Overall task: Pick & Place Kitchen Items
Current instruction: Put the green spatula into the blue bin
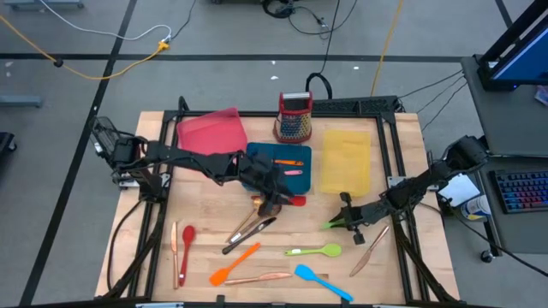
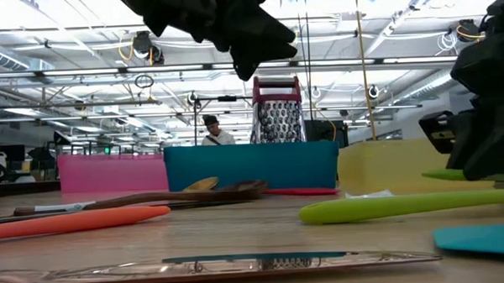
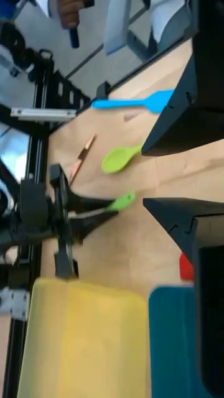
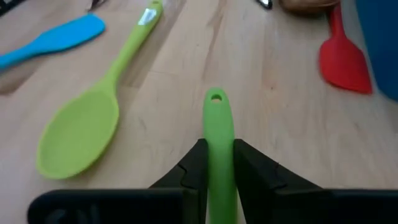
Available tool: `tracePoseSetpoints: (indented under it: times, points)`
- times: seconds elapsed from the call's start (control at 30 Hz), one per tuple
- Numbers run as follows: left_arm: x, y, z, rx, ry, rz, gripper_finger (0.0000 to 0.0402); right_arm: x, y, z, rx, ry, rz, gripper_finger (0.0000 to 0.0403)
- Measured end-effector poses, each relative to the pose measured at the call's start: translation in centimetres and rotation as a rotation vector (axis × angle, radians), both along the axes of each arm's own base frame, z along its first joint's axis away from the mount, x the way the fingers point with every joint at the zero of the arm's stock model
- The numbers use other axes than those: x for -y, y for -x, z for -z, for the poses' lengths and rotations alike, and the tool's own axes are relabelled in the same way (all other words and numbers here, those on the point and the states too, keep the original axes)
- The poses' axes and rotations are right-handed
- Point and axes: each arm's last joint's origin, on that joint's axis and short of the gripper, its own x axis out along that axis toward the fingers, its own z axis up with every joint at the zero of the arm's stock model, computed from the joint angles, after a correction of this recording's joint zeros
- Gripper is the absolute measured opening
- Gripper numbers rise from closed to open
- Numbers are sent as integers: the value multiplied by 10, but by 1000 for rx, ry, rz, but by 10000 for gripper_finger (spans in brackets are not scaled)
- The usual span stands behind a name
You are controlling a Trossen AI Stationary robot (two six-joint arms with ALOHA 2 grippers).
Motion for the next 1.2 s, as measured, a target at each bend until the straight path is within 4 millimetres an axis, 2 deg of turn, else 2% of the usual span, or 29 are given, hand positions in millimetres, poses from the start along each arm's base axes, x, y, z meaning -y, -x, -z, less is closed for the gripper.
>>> tracePoseSetpoints:
  times: [0.3, 0.6, 0.8, 1.2]
  points:
    - [19, -1, 6, -32, 11, 19, 172, -12, -23, -10, 35, 38, -10, 51]
    - [28, -15, 52, -225, 170, -93, 168, -23, -48, -8, 29, 109, -4, 52]
    - [32, -22, 75, -291, 286, -76, 157, -27, -66, -19, 91, 177, -10, 52]
    - [37, -29, 71, -218, 355, -17, 157, -20, -85, -34, 157, 264, 4, 52]
